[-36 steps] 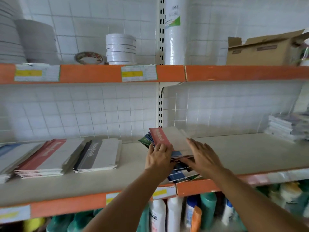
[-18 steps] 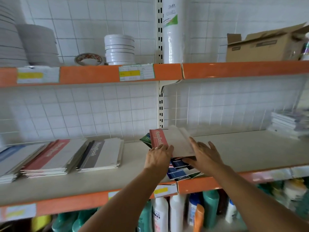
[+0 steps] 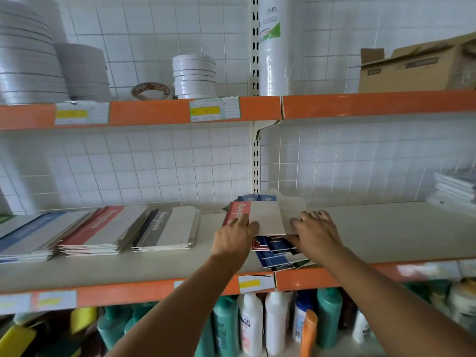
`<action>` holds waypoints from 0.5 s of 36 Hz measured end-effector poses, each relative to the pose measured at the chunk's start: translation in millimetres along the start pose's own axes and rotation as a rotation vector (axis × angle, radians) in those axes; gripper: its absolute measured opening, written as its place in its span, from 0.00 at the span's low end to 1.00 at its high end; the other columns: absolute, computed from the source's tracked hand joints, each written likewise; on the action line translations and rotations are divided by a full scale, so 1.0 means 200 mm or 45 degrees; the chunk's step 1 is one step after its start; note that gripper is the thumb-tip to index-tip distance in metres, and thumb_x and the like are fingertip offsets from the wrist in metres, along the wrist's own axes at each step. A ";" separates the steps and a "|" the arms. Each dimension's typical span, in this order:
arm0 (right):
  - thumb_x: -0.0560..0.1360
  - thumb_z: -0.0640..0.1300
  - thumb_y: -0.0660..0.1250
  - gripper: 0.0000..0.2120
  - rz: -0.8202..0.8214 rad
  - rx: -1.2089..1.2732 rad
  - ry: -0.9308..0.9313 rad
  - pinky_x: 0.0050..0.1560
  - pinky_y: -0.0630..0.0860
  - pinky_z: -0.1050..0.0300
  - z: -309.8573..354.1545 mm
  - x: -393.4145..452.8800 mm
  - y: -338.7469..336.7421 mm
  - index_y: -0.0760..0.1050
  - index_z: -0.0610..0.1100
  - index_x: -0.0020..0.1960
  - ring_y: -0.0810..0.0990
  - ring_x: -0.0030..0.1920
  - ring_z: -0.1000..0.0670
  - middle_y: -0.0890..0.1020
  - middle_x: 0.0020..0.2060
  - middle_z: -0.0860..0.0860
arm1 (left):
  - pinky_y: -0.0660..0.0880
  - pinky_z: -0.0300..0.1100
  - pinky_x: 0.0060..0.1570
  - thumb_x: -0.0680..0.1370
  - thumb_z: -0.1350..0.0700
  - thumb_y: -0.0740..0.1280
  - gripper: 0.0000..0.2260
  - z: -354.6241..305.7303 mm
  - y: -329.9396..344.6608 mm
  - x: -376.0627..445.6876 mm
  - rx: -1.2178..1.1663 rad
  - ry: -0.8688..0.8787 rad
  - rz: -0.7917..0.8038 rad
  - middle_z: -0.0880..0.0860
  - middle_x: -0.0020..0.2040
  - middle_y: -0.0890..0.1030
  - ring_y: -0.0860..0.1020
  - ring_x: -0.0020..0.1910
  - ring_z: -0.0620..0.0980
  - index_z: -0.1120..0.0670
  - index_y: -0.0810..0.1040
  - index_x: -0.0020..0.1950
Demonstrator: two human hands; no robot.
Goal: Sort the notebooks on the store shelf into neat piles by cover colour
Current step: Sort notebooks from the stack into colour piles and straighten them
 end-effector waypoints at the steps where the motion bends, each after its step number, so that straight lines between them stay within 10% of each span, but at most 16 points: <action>1: 0.79 0.60 0.54 0.21 -0.001 -0.004 -0.014 0.62 0.65 0.53 0.01 0.00 -0.01 0.73 0.47 0.62 0.73 0.59 0.48 0.76 0.57 0.49 | 0.78 0.46 0.49 0.80 0.64 0.58 0.15 0.01 -0.01 0.00 -0.004 -0.008 -0.017 0.53 0.63 0.69 0.75 0.57 0.54 0.52 0.68 0.66; 8: 0.75 0.34 0.62 0.18 0.085 0.104 -0.069 0.45 0.69 0.59 0.08 -0.02 -0.03 0.69 0.41 0.64 0.75 0.55 0.48 0.74 0.58 0.46 | 0.77 0.45 0.52 0.81 0.63 0.56 0.16 0.09 -0.07 -0.06 -0.056 -0.061 -0.054 0.53 0.65 0.74 0.77 0.57 0.53 0.52 0.68 0.66; 18: 0.80 0.36 0.56 0.30 -0.008 0.056 -0.228 0.68 0.68 0.55 0.09 -0.09 0.00 0.50 0.48 0.78 0.67 0.70 0.47 0.63 0.73 0.46 | 0.71 0.48 0.61 0.81 0.64 0.53 0.26 0.19 -0.09 -0.17 0.000 -0.149 -0.015 0.49 0.75 0.63 0.70 0.68 0.54 0.48 0.56 0.77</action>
Point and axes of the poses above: each hand's wrist, its own x-axis towards the middle knuckle, its own y-axis out of the palm, z = x × y, the point moved 8 cm from there along x, towards the middle knuckle
